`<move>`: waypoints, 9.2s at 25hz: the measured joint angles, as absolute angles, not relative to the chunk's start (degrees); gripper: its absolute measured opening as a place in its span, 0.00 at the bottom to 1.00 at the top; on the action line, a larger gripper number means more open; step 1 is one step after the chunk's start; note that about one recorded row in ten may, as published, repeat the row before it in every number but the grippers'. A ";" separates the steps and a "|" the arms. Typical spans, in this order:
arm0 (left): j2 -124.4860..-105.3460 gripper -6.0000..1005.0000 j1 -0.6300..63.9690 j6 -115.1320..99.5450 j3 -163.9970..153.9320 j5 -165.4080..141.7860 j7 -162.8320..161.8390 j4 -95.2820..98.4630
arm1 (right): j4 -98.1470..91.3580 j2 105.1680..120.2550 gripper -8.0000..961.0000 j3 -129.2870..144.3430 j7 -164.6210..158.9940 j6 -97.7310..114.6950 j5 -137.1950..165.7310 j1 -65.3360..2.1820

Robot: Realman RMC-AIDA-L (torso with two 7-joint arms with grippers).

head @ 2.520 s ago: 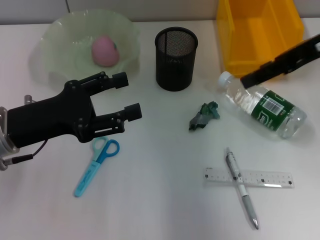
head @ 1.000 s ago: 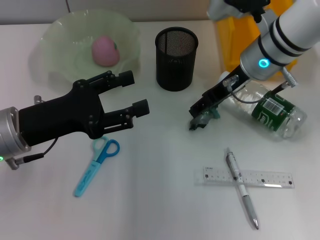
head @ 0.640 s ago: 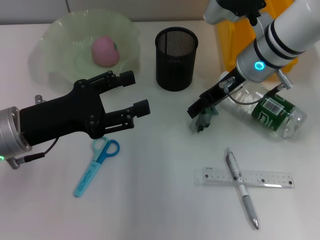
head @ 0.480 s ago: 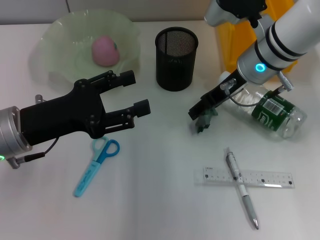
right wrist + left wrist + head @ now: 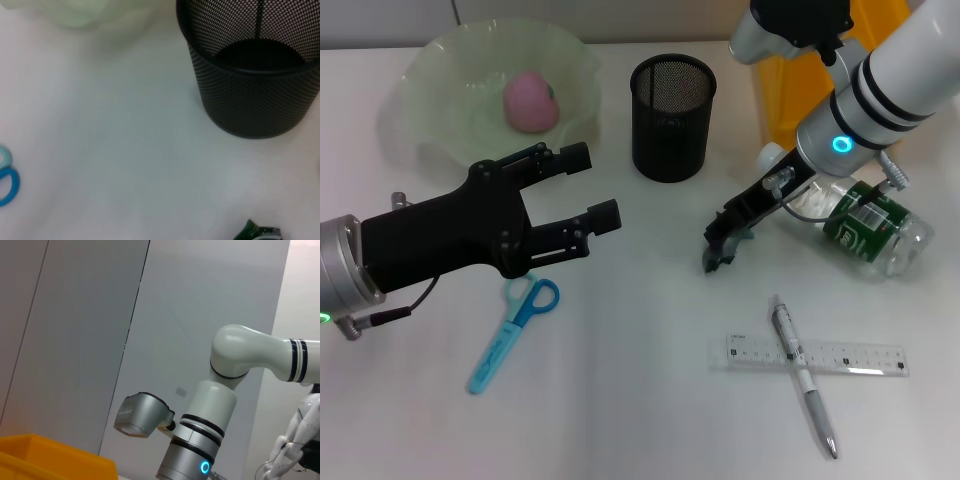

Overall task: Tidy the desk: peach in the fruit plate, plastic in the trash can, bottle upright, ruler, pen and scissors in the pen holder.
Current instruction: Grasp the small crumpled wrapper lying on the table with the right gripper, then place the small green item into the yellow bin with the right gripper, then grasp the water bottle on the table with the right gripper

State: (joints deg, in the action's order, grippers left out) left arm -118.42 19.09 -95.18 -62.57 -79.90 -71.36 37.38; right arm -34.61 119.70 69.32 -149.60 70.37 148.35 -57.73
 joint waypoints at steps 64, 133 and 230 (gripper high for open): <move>-118.47 0.80 19.85 -95.09 -61.66 -79.71 -71.37 35.82 | -45.88 119.47 0.61 76.47 -147.77 73.62 146.43 -51.99; -118.39 0.80 20.21 -95.09 -60.99 -79.62 -71.37 35.60 | -82.84 119.21 0.11 63.29 -139.12 56.38 125.82 -21.16; -118.47 0.80 20.89 -95.11 -59.67 -79.63 -71.37 35.01 | -80.34 118.91 0.86 59.85 -145.67 99.36 155.29 -40.84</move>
